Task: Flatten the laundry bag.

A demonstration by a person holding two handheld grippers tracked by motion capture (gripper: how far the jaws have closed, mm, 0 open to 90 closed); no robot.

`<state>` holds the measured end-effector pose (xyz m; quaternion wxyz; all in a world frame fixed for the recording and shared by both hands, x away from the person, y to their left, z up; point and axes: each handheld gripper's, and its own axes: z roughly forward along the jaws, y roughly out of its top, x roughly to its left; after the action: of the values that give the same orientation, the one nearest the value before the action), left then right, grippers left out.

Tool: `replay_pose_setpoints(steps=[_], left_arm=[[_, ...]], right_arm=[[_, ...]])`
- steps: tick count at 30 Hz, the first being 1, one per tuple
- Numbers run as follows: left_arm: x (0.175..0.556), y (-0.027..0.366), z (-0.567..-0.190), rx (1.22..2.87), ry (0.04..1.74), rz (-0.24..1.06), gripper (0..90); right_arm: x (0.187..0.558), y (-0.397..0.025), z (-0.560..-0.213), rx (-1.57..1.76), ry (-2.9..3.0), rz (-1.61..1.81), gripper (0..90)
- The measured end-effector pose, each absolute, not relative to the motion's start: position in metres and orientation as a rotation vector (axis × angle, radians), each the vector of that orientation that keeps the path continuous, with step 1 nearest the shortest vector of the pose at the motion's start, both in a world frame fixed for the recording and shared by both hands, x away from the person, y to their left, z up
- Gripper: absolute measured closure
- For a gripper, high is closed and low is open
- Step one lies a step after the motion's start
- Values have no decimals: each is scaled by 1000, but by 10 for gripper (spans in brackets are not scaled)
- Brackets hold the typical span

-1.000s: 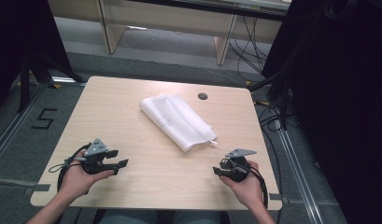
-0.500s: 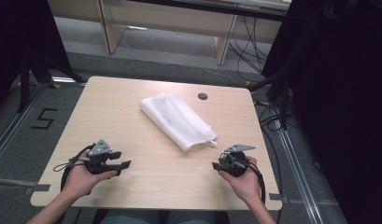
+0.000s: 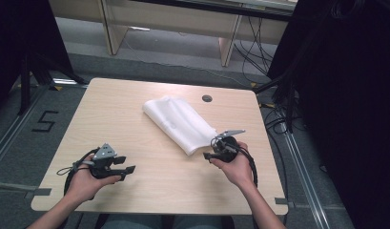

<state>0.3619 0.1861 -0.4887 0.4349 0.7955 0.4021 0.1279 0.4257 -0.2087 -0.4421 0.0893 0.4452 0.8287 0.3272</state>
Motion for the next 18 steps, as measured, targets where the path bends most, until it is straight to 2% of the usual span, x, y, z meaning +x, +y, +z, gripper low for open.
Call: replay_pose_setpoints(steps=[7,14,18], left_arm=[[362,184,-488,1970,992,318,429],[363,187,-489,1993,992,305,426],[363,185,-490,1976,991,310,425]], right_arm=[[450,-157,-433,1245,2483,1014,402],[464,-112,-450,1180,2538,854,376],[473,-104,-460,1136,2509,758,374]])
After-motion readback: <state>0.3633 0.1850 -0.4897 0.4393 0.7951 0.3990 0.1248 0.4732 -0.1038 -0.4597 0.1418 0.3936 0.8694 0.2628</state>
